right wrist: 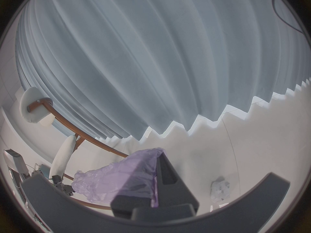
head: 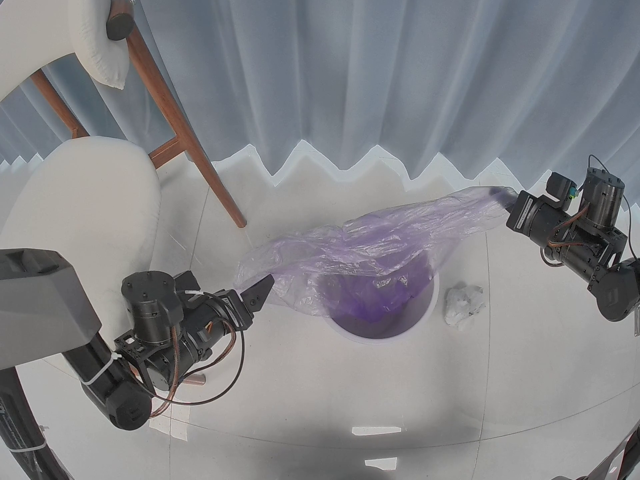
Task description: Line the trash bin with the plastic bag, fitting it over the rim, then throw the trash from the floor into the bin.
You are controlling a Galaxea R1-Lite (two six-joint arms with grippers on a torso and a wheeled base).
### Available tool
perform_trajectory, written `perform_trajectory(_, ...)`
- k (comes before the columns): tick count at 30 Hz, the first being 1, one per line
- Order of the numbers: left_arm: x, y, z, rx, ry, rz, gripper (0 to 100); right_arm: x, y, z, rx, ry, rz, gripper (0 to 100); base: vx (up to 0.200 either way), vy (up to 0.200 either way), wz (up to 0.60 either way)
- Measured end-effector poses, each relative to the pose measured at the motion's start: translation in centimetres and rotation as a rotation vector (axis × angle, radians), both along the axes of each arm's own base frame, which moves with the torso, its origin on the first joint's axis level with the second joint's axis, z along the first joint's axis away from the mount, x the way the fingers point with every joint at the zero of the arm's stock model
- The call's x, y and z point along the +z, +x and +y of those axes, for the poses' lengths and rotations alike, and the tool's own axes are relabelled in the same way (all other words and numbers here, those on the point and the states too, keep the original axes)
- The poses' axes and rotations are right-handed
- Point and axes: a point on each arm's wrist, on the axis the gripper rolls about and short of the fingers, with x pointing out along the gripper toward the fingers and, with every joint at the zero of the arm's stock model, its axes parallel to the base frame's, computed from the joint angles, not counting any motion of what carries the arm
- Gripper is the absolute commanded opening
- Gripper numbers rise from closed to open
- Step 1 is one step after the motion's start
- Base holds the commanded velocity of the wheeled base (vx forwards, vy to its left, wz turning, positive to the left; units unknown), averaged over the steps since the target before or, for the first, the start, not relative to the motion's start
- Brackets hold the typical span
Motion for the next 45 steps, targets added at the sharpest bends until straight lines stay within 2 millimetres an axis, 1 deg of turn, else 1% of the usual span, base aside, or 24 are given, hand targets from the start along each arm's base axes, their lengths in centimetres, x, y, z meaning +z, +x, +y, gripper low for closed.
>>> perform_trajectory(5, 1.4, -1.1, 0.4, -0.004, -0.02, -0.025, 100, 0.0, 0.0, 0.0, -0.001, -0.001, -0.001, 0, 0.0, 0.0, 0.0)
perform_trajectory(9, 2.0, -1.2, 0.6, 0.002, -0.04, -0.037, 100, 0.1, 0.0, -0.1, -0.003, -0.016, -0.011, 0, 0.0, 0.0, 0.0)
perform_trajectory(13, 2.3, -0.9, 0.5, 0.004, -0.054, -0.05, 100, 0.2, -0.1, -0.1, -0.003, -0.018, -0.016, 0, 0.0, 0.0, 0.0)
perform_trajectory(19, 2.0, 0.1, 0.4, 0.016, -0.057, -0.051, 100, 0.2, -0.1, -0.1, -0.004, -0.02, -0.016, 0, 0.0, 0.0, 0.0)
perform_trajectory(27, 0.4, 1.4, 0.9, 0.049, -0.064, -0.006, 100, 0.2, -0.2, -0.1, -0.004, -0.02, -0.017, 0, 0.0, 0.0, 0.0)
perform_trajectory(34, 0.3, 2.7, 0.4, 0.052, -0.126, -0.001, 100, 0.4, -0.2, -0.1, -0.004, -0.019, -0.021, 0, 0.0, 0.0, 0.0)
perform_trajectory(35, 0.1, 2.9, 0.2, 0.049, -0.127, 0.0, 0, 0.4, -0.2, -0.1, -0.005, -0.018, -0.023, 0, 0.0, 0.0, 0.0)
perform_trajectory(41, -0.8, 2.8, -1.7, -0.016, -0.122, 0.02, 0, 0.4, -0.2, -0.2, -0.008, -0.018, -0.02, 0, 0.0, 0.0, 0.0)
perform_trajectory(45, -0.8, 2.7, -2.7, -0.044, -0.126, 0.014, 0, 0.2, 0.0, -0.2, -0.009, -0.018, -0.014, 0, 0.0, 0.0, 0.0)
